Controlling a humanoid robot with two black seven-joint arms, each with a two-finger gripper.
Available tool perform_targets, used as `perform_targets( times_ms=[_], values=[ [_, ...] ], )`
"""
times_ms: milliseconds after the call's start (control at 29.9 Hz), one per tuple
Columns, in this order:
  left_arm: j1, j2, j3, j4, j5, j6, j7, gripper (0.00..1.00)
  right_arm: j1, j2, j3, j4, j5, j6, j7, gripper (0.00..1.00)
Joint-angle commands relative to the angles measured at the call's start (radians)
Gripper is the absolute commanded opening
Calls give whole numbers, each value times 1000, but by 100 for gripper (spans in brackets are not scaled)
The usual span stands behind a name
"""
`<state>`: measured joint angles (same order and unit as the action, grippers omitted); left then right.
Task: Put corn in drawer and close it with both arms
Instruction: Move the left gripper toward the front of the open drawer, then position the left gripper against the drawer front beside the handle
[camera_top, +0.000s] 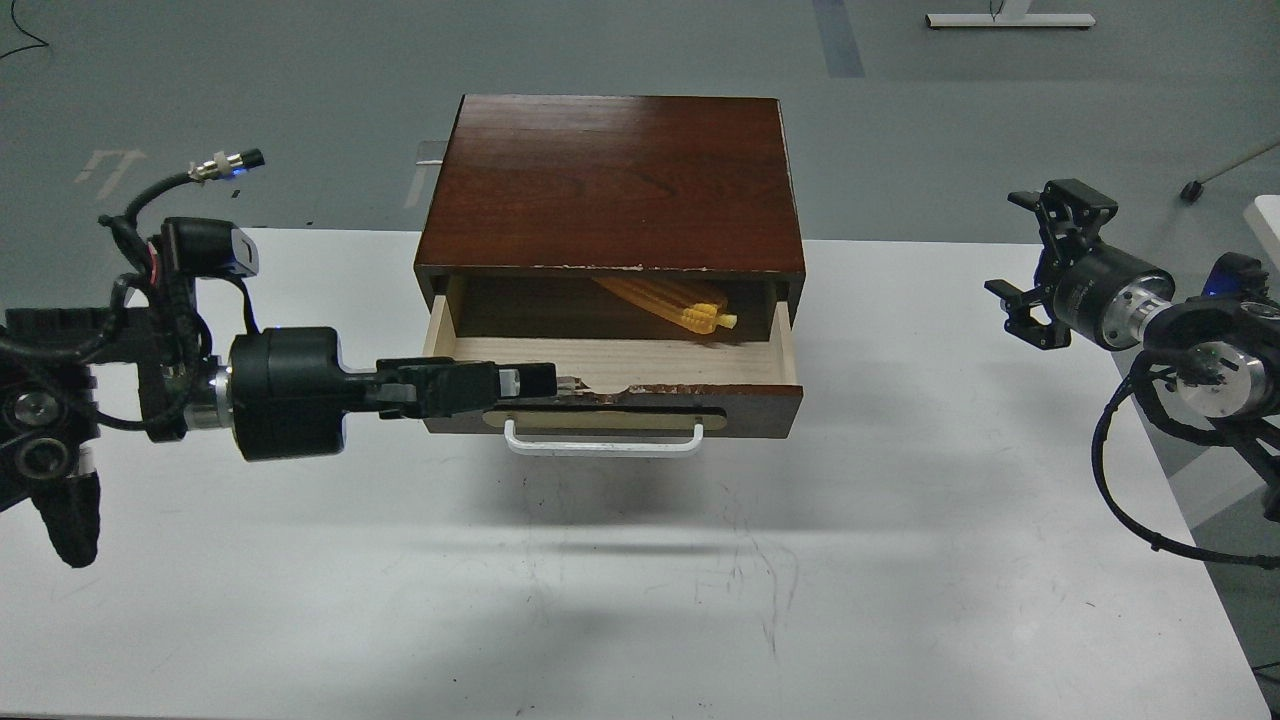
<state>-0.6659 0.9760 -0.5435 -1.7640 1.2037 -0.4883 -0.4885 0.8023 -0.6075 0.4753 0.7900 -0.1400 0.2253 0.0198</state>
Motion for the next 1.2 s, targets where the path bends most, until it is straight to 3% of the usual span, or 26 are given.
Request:
perform_targets(
  times_ms=[0,200,334,635,768,902,1036,1169],
  values=[
    [5,-55,58,1,71,0,0,0,0,2,-12,-1,-1,0,0,99],
    [57,-126,186,34,146,20,0,0,3,17,-12,-15,-1,-3,0,99],
    [81,-155,200,38,151,36,0,0,1,17,-14,-24,-1,-4,0,99],
    [120,-186,198,74,148,167,0,0,-11,17,-20,-35,-1,-4,3,99],
    [126,-184,198,78,148,204,77,0,-12,17,-20,-35,-1,-4,3,99],
    [126,-186,195,80,146,204,106,0,-15,18,-20,-35,-1,-6,2,99],
    [126,-207,195,84,146,204,217,0,-17,18,-20,-35,-1,-6,2,99],
    [126,-211,186,87,139,204,220,0,-17,18,-21,-37,-1,-6,2,99]
  ],
)
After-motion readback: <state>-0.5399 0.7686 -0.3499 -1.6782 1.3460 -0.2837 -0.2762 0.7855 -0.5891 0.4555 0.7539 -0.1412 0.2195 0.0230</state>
